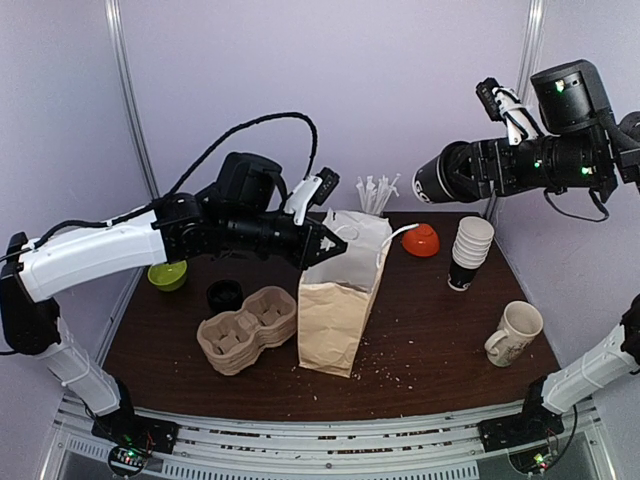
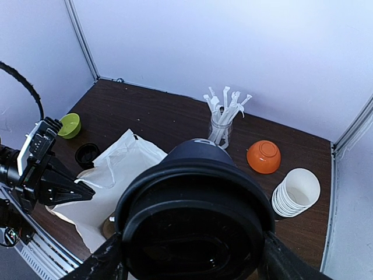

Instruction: Pack the takeout coffee

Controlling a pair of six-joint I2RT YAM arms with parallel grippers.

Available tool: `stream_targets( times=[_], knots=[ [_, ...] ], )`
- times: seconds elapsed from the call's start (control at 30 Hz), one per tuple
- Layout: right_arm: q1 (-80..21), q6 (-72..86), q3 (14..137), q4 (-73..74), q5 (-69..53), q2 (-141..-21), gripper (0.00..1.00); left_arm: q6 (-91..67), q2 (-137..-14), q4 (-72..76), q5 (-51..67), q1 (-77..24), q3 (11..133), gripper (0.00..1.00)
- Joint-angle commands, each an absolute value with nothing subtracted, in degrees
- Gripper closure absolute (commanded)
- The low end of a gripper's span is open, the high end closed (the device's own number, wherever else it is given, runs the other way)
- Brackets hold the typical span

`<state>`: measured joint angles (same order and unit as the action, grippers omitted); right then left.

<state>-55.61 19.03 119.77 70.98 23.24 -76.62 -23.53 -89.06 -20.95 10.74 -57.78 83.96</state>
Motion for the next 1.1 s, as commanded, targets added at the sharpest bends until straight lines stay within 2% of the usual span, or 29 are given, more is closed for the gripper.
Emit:
stream_targets(
  times=[0.0, 0.7, 1.07],
  knots=[
    [-55.84, 16.81, 120.42, 69.01, 19.31, -77.40, 0.27, -22.68, -89.73, -20.53, 11.77, -58.26, 86.74, 1.00],
    [-55.88, 13.35, 119.23, 66.11, 13.02, -80.85, 0.26, -20.89, -91.74, -21.99, 16.48, -59.14, 93.04, 1.00],
    [-55.89, 15.58, 104.57, 61.39, 5.26, -78.27, 0.26, -21.53, -91.45, -20.27, 16.48, -59.24, 91.08, 1.00]
  ],
)
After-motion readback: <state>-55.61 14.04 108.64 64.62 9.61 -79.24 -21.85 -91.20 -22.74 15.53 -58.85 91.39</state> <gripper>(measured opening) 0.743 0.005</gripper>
